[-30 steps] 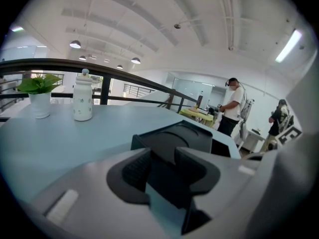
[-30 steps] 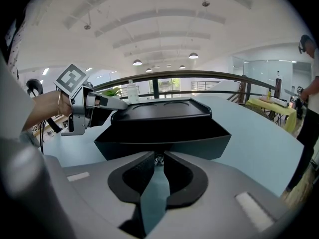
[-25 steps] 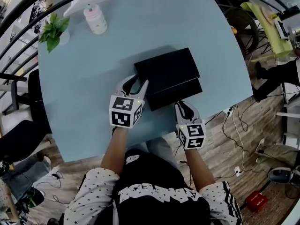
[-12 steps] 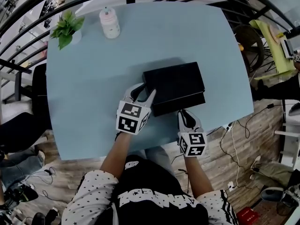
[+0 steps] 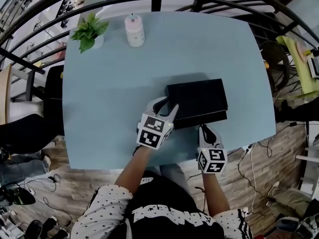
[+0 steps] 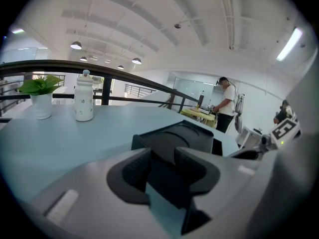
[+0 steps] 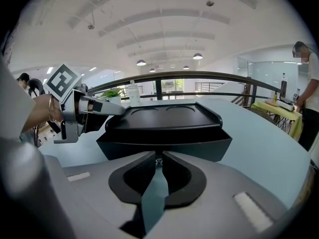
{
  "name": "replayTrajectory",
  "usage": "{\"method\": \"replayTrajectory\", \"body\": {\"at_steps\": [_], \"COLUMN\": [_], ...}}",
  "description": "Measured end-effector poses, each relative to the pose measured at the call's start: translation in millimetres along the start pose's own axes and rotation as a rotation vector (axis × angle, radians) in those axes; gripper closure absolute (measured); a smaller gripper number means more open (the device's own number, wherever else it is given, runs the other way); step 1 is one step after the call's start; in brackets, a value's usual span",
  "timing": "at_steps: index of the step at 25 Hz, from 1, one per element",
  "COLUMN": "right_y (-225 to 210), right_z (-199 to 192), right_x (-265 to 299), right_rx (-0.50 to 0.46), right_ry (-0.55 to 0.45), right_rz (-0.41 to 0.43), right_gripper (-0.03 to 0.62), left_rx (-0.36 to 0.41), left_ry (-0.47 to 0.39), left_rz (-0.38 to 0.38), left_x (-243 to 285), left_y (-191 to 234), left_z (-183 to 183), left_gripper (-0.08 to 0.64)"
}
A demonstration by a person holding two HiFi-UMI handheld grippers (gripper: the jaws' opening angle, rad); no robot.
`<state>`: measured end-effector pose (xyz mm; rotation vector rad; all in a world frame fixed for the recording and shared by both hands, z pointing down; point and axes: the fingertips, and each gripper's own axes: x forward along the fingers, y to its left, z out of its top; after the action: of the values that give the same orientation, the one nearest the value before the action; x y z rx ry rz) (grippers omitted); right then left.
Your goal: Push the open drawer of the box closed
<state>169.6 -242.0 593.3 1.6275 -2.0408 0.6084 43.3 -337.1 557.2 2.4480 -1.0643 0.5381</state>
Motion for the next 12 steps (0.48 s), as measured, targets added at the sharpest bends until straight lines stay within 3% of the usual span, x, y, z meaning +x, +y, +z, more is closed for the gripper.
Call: {"method": "replayTrajectory", "body": {"at_steps": [12], "right_y": [4], "right_z": [12], "right_x": [12], "right_rx": [-0.007], "right_ry": [-0.005], "right_rz": [0.000], "right_gripper": [0.548], "left_rx": [-0.018], "left_ry": [-0.002], "left_rz": [-0.014], "left_x": [-3], "left_y": [5], "left_z": [2], "left_gripper": [0.560]}}
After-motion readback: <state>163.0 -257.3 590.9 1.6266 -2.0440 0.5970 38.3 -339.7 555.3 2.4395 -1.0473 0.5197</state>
